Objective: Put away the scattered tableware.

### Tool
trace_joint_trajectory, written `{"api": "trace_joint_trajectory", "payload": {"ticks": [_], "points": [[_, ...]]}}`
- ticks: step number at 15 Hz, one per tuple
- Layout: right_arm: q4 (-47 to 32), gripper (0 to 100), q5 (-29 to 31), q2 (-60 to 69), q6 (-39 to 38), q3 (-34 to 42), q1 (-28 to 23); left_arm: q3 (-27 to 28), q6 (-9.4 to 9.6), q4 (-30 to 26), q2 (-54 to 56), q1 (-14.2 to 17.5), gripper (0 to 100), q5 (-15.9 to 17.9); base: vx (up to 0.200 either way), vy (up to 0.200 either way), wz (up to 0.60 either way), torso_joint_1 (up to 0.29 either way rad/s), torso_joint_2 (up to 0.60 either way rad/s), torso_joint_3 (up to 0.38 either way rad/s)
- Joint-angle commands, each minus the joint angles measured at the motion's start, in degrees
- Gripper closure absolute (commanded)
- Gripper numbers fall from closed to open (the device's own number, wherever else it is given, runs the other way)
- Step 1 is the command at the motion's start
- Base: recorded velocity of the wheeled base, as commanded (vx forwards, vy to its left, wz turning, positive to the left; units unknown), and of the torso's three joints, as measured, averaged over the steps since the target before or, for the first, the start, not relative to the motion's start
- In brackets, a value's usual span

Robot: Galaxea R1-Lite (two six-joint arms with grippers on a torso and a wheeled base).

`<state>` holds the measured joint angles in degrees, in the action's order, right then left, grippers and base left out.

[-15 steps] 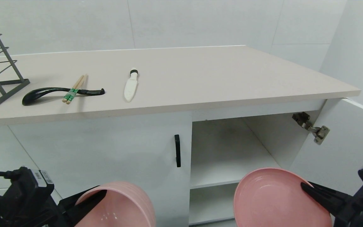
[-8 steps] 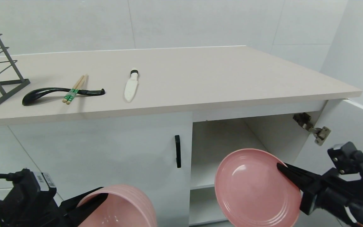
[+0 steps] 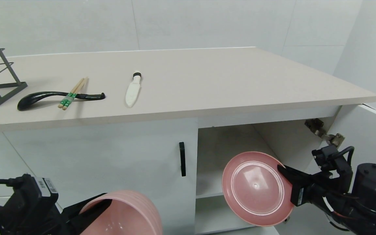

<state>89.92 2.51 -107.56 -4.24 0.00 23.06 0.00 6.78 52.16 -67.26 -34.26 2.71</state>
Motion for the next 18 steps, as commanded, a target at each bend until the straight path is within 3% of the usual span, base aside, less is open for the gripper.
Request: {"api": "trace_joint_trajectory", "payload": {"ticks": [1, 3, 5, 12, 15, 18], "points": [[0.1, 100, 2.9, 0.6, 0.6, 0.0, -0.7, 0.0, 0.17, 0.0, 0.0, 0.2, 100, 0.0, 0.0, 0.0, 0.0, 0.0, 0.0, 0.0], [0.1, 100, 10.7, 0.6, 3.0, 0.0, -0.4, 0.0, 0.6, -0.2, -0.1, 0.2, 100, 0.0, 0.0, 0.0, 0.0, 0.0, 0.0, 0.0], [0.1, 100, 11.1, 0.6, 1.8, 0.0, -0.3, 0.0, 0.52, 0.0, 0.0, 0.2, 100, 0.0, 0.0, -0.2, 0.0, 0.005, 0.0, 0.002], [0.1, 100, 11.0, -4.8, -4.4, -0.9, 2.0, 0.0, 0.52, -0.3, 0.1, 0.2, 100, 0.0, 0.0, 0.0, 0.0, 0.0, 0.0, 0.0], [0.1, 100, 10.9, -12.4, -10.3, -7.7, 3.5, 0.0, 0.43, -0.3, 0.1, 0.2, 100, 0.0, 0.0, -0.2, 0.0, -0.007, 0.01, 0.005], [0.1, 100, 10.9, -14.1, -10.5, -10.6, 5.1, 0.0, 0.34, -0.4, 1.4, 0.1, 100, 0.0, 0.0, 0.0, 0.0, 0.0, 0.0, 0.0]]}}
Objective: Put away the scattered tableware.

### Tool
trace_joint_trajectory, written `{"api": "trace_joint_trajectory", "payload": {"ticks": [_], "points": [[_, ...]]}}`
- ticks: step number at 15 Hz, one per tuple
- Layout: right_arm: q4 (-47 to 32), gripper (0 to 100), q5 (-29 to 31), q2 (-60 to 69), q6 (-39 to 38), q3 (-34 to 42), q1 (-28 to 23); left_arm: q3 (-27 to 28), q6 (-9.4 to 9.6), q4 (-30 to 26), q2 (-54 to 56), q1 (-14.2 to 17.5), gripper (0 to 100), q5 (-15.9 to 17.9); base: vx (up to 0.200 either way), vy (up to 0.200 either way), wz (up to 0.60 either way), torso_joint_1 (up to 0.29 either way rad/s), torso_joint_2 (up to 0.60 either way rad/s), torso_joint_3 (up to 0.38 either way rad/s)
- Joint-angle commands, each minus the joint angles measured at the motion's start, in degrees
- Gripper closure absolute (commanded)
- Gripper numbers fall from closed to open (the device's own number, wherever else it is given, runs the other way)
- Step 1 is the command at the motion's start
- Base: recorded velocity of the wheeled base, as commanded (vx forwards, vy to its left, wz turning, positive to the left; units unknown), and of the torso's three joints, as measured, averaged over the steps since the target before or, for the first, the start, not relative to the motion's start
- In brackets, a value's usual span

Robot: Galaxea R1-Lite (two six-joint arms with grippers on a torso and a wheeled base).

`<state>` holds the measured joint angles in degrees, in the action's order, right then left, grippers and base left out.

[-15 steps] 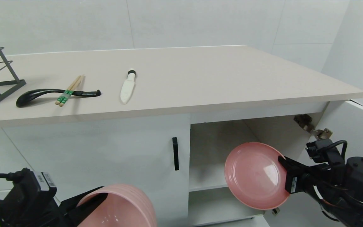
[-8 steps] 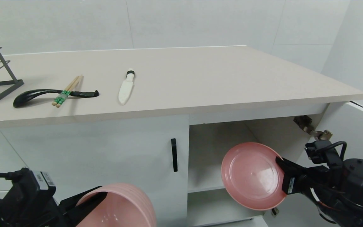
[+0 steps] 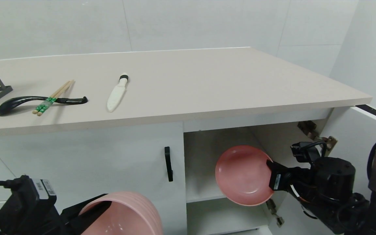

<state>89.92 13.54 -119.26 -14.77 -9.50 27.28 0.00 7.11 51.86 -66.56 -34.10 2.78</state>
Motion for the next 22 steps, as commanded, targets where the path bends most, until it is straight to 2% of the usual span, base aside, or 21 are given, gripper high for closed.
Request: {"api": "trace_joint_trajectory", "payload": {"ticks": [1, 14, 22], "points": [[0.1, 100, -0.1, -2.4, 0.0, -1.2, 1.8, 0.0, 0.1, -0.1, 0.7, -0.2, 100, -0.1, 0.0, 0.0, 0.0, 0.0, 0.0, 0.0], [0.1, 100, -0.1, -16.8, -3.1, -16.6, 1.5, 0.0, 0.01, -0.4, 0.6, -0.2, 100, -0.1, 0.0, 0.0, 0.0, 0.0, 0.0, 0.0], [0.1, 100, -0.2, -24.7, -3.2, -23.0, 1.0, 0.0, -0.16, -0.4, 0.6, -0.2, 100, -0.1, 0.0, 0.0, 0.0, 0.0, 0.0, 0.0]]}}
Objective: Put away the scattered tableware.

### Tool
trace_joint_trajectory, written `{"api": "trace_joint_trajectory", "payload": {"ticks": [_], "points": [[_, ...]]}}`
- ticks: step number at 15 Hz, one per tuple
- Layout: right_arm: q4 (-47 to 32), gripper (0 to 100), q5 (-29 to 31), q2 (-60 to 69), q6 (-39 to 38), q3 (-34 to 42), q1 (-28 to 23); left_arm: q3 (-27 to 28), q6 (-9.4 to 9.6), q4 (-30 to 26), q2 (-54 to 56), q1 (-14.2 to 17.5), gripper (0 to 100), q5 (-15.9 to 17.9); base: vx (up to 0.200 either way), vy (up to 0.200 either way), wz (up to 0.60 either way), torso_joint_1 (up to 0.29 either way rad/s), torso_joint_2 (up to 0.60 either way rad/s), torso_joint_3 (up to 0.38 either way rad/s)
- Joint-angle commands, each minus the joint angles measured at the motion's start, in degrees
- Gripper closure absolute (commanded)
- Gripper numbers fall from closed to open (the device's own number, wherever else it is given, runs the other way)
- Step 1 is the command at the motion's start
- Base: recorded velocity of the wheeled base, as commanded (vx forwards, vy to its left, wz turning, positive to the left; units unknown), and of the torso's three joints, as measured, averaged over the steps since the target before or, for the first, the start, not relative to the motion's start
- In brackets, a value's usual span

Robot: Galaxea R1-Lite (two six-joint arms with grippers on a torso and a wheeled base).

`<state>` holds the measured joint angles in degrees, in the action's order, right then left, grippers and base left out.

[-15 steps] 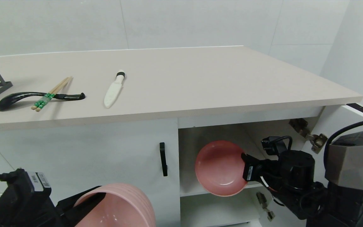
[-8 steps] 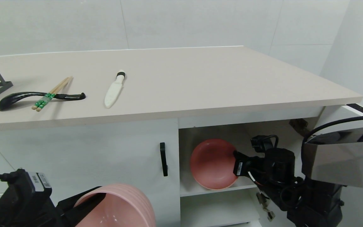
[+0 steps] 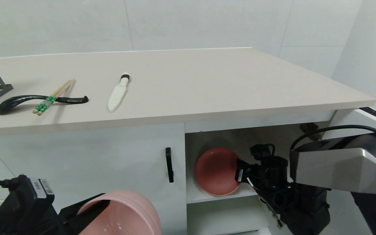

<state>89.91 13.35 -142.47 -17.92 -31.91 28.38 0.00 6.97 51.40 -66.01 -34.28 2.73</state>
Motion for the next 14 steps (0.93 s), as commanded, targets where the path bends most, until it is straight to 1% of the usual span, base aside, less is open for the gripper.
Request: {"api": "trace_joint_trajectory", "payload": {"ticks": [1, 4, 6, 9, 12, 14], "points": [[0.1, 100, 0.0, -1.6, -0.1, -1.0, -0.3, 0.0, 0.06, 0.1, 0.0, 0.0, 100, 0.0, 0.0, 0.0, 0.0, 0.0, 0.0, 0.0], [0.1, 100, 0.0, -2.4, -1.8, -3.7, -0.2, 0.0, 0.06, 0.0, 0.0, 0.0, 100, 0.0, 0.0, 0.0, 0.0, 0.0, 0.0, 0.0], [0.1, 100, -0.2, -2.9, -1.6, -4.7, -0.2, 0.0, 0.06, 0.1, 0.0, 0.0, 100, 0.0, 0.0, 0.0, 0.0, 0.0, 0.0, 0.0], [0.1, 100, -2.2, -3.3, -1.1, -5.4, 0.1, 0.0, 0.06, 0.1, -0.2, 0.0, 100, 0.0, 0.0, 0.0, 0.0, 0.0, 0.0, 0.0], [0.1, 100, -3.1, -5.2, -0.9, -9.2, -0.2, 0.0, 0.15, 0.2, -0.1, 0.0, 100, 0.0, 0.0, 0.0, 0.0, 0.0, 0.0, 0.0], [0.1, 100, -3.0, -6.0, -0.5, -10.1, -0.5, 0.0, 0.06, 0.2, -0.1, -0.1, 100, 0.0, 0.0, 0.0, 0.0, 0.0, 0.0, 0.0]]}}
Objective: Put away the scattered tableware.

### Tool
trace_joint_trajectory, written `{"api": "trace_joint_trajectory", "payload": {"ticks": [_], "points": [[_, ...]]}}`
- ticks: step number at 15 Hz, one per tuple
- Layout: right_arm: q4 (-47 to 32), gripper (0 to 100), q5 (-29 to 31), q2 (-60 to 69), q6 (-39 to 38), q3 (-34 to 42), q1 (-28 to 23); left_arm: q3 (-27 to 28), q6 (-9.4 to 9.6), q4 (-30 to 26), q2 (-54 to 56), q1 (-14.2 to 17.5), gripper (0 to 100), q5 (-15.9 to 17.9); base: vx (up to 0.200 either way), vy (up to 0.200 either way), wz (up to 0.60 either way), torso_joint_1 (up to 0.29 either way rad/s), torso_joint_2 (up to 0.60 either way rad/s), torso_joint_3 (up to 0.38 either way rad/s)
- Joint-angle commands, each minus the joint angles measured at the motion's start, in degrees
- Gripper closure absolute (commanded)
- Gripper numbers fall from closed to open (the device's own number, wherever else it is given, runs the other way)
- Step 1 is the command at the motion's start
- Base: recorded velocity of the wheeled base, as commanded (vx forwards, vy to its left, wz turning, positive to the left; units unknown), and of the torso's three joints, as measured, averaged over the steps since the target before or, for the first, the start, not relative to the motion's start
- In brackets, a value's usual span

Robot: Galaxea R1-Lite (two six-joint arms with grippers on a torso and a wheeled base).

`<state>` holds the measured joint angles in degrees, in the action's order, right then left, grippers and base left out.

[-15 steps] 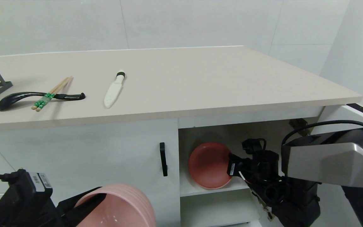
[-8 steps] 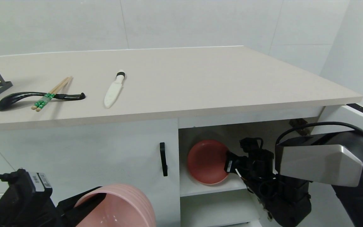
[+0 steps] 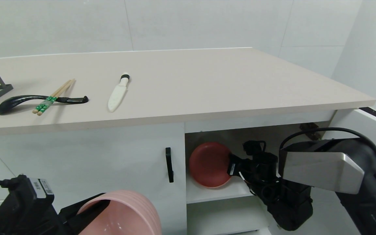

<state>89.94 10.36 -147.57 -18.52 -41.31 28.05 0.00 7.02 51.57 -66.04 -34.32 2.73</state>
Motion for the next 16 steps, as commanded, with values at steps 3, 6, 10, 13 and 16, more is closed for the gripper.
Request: {"api": "trace_joint_trajectory", "payload": {"ticks": [3, 6, 10, 13, 16], "points": [[0.1, 100, -0.2, -1.4, 0.9, -1.3, -1.0, 0.0, 0.01, 0.1, -0.1, 0.0, 100, 0.0, 0.0, 0.0, 0.0, 0.0, 0.0, 0.0], [0.1, 0, -0.3, -2.7, 0.9, -2.6, -2.5, 0.0, -0.17, 0.6, -0.1, 0.0, 100, 0.0, 0.0, 0.0, 0.0, 0.0, 0.0, 0.0], [0.1, 0, 0.1, -4.5, 5.9, -2.3, -3.9, 0.0, 0.01, 0.7, 0.2, 0.0, 100, 0.0, 0.0, 0.0, 0.0, 0.0, 0.0, 0.0], [0.1, 0, 0.0, 5.1, 6.2, 5.1, -2.7, 0.0, 0.19, 0.6, 1.2, -0.2, 100, 0.0, 0.0, 0.0, 0.0, 0.0, 0.0, 0.0], [0.1, 0, 0.1, 18.0, 6.2, 21.6, 1.3, 0.0, 0.1, -0.8, 3.8, -1.1, 100, 0.0, 0.0, 0.0, 0.0, 0.0, 0.0, 0.0]]}}
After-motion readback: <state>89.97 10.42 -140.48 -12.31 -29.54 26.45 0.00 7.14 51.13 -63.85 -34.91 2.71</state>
